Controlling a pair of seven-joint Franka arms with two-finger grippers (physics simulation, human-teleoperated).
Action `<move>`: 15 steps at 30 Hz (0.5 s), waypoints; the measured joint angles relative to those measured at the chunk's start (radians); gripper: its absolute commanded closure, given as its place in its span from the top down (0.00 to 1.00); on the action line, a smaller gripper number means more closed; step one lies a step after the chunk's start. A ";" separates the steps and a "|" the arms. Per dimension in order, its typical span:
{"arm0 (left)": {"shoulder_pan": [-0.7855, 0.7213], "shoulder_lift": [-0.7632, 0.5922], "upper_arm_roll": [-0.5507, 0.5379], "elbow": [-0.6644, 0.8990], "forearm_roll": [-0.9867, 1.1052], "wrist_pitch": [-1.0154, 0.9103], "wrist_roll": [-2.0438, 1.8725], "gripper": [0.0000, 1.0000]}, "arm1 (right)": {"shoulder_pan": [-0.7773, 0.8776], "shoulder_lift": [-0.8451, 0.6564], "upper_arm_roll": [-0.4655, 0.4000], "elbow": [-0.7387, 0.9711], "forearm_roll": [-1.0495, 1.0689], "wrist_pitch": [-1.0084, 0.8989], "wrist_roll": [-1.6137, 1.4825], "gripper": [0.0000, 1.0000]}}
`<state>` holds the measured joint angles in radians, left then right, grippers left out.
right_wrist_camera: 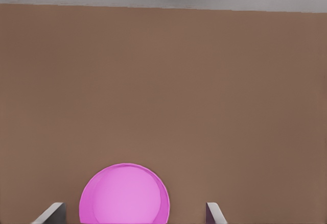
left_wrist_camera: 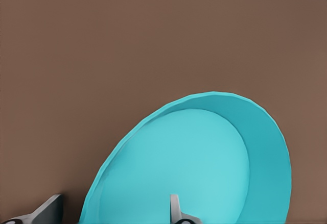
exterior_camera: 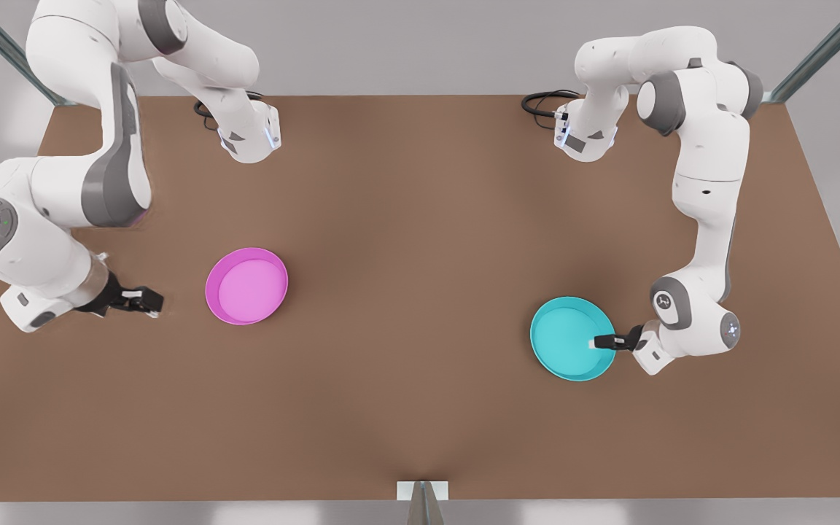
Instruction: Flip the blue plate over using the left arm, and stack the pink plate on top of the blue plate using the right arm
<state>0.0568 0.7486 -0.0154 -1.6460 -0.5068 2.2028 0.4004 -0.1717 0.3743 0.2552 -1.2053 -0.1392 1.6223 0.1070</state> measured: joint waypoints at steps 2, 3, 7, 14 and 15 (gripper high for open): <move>0.001 0.000 0.002 0.000 0.000 0.000 0.000 1.00 | -0.016 0.000 0.004 0.003 0.011 0.001 -0.003 1.00; 0.002 0.000 0.003 0.000 -0.001 0.000 0.000 0.90 | 0.012 0.000 0.011 -0.007 0.030 -0.008 0.000 1.00; 0.001 0.000 0.003 0.000 -0.001 0.000 -0.002 0.53 | 0.000 -0.004 0.006 -0.011 0.026 -0.042 -0.001 1.00; 0.001 0.006 0.003 0.000 -0.001 0.000 -0.002 0.49 | -0.021 0.001 0.008 -0.016 -0.016 -0.051 -0.003 1.00; 0.001 0.006 0.003 0.000 -0.001 -0.001 -0.002 0.47 | -0.022 0.001 0.009 -0.016 -0.016 -0.052 -0.003 1.00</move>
<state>0.0583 0.7548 -0.0123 -1.6458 -0.5081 2.2016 0.3989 -0.1942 0.3758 0.2638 -1.2211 -0.1549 1.5708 0.1043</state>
